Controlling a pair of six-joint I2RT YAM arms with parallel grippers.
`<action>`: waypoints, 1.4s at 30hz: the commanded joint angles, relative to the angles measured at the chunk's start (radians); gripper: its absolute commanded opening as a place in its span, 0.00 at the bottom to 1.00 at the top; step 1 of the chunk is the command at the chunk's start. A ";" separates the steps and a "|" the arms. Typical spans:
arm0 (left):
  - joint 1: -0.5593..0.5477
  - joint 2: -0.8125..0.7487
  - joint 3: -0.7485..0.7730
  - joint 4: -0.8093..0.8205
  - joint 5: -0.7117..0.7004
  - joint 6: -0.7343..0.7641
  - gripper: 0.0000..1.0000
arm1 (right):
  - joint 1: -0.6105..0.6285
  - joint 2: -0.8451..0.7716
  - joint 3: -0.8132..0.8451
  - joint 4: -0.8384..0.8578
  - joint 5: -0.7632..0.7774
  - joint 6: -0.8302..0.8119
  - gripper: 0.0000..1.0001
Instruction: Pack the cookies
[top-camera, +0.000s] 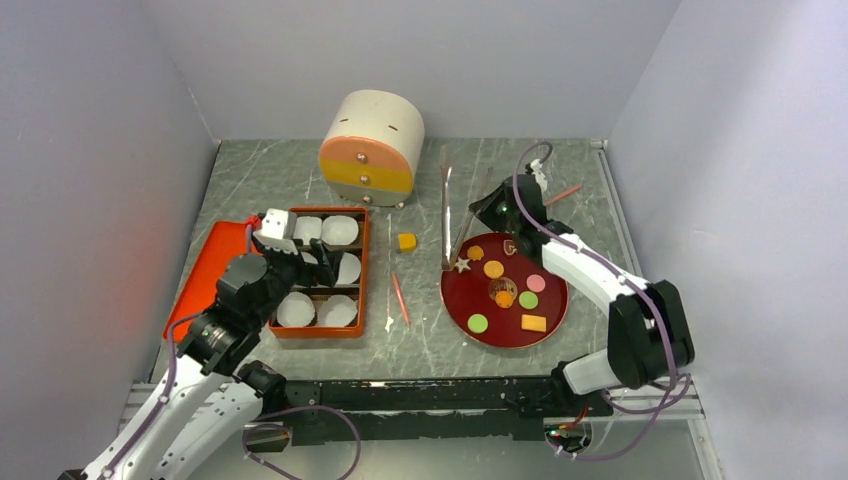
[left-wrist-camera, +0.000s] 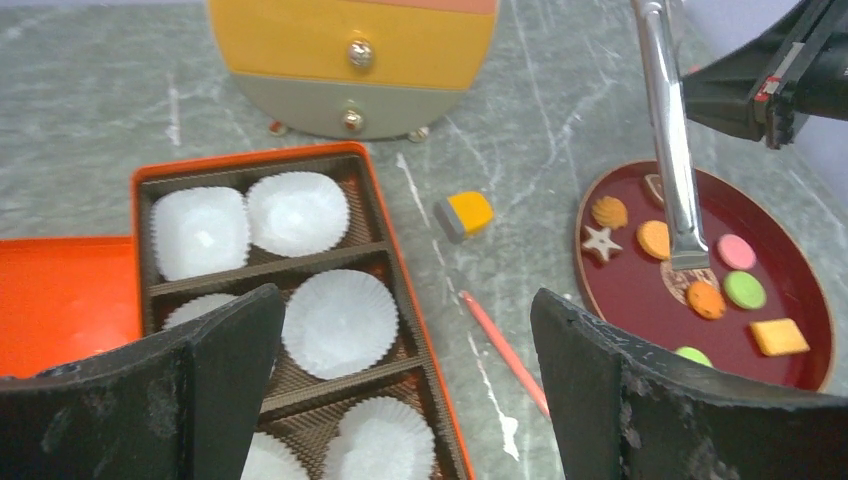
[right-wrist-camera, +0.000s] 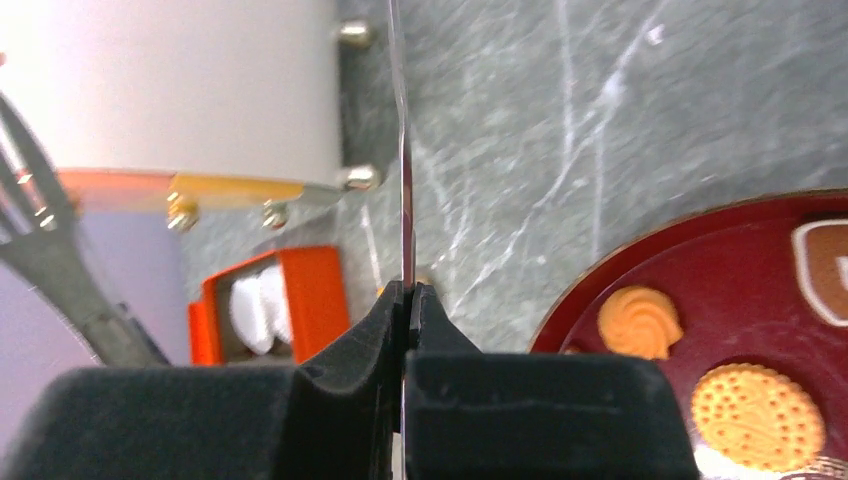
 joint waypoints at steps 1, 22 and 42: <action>-0.001 0.058 0.036 0.100 0.121 -0.093 0.98 | 0.005 -0.107 -0.085 0.206 -0.176 0.011 0.00; -0.002 0.248 -0.042 0.640 0.415 -0.642 0.98 | 0.138 -0.194 -0.277 0.788 -0.300 0.198 0.00; -0.015 0.409 -0.089 0.951 0.474 -0.853 0.98 | 0.259 0.026 -0.111 1.057 -0.346 0.312 0.00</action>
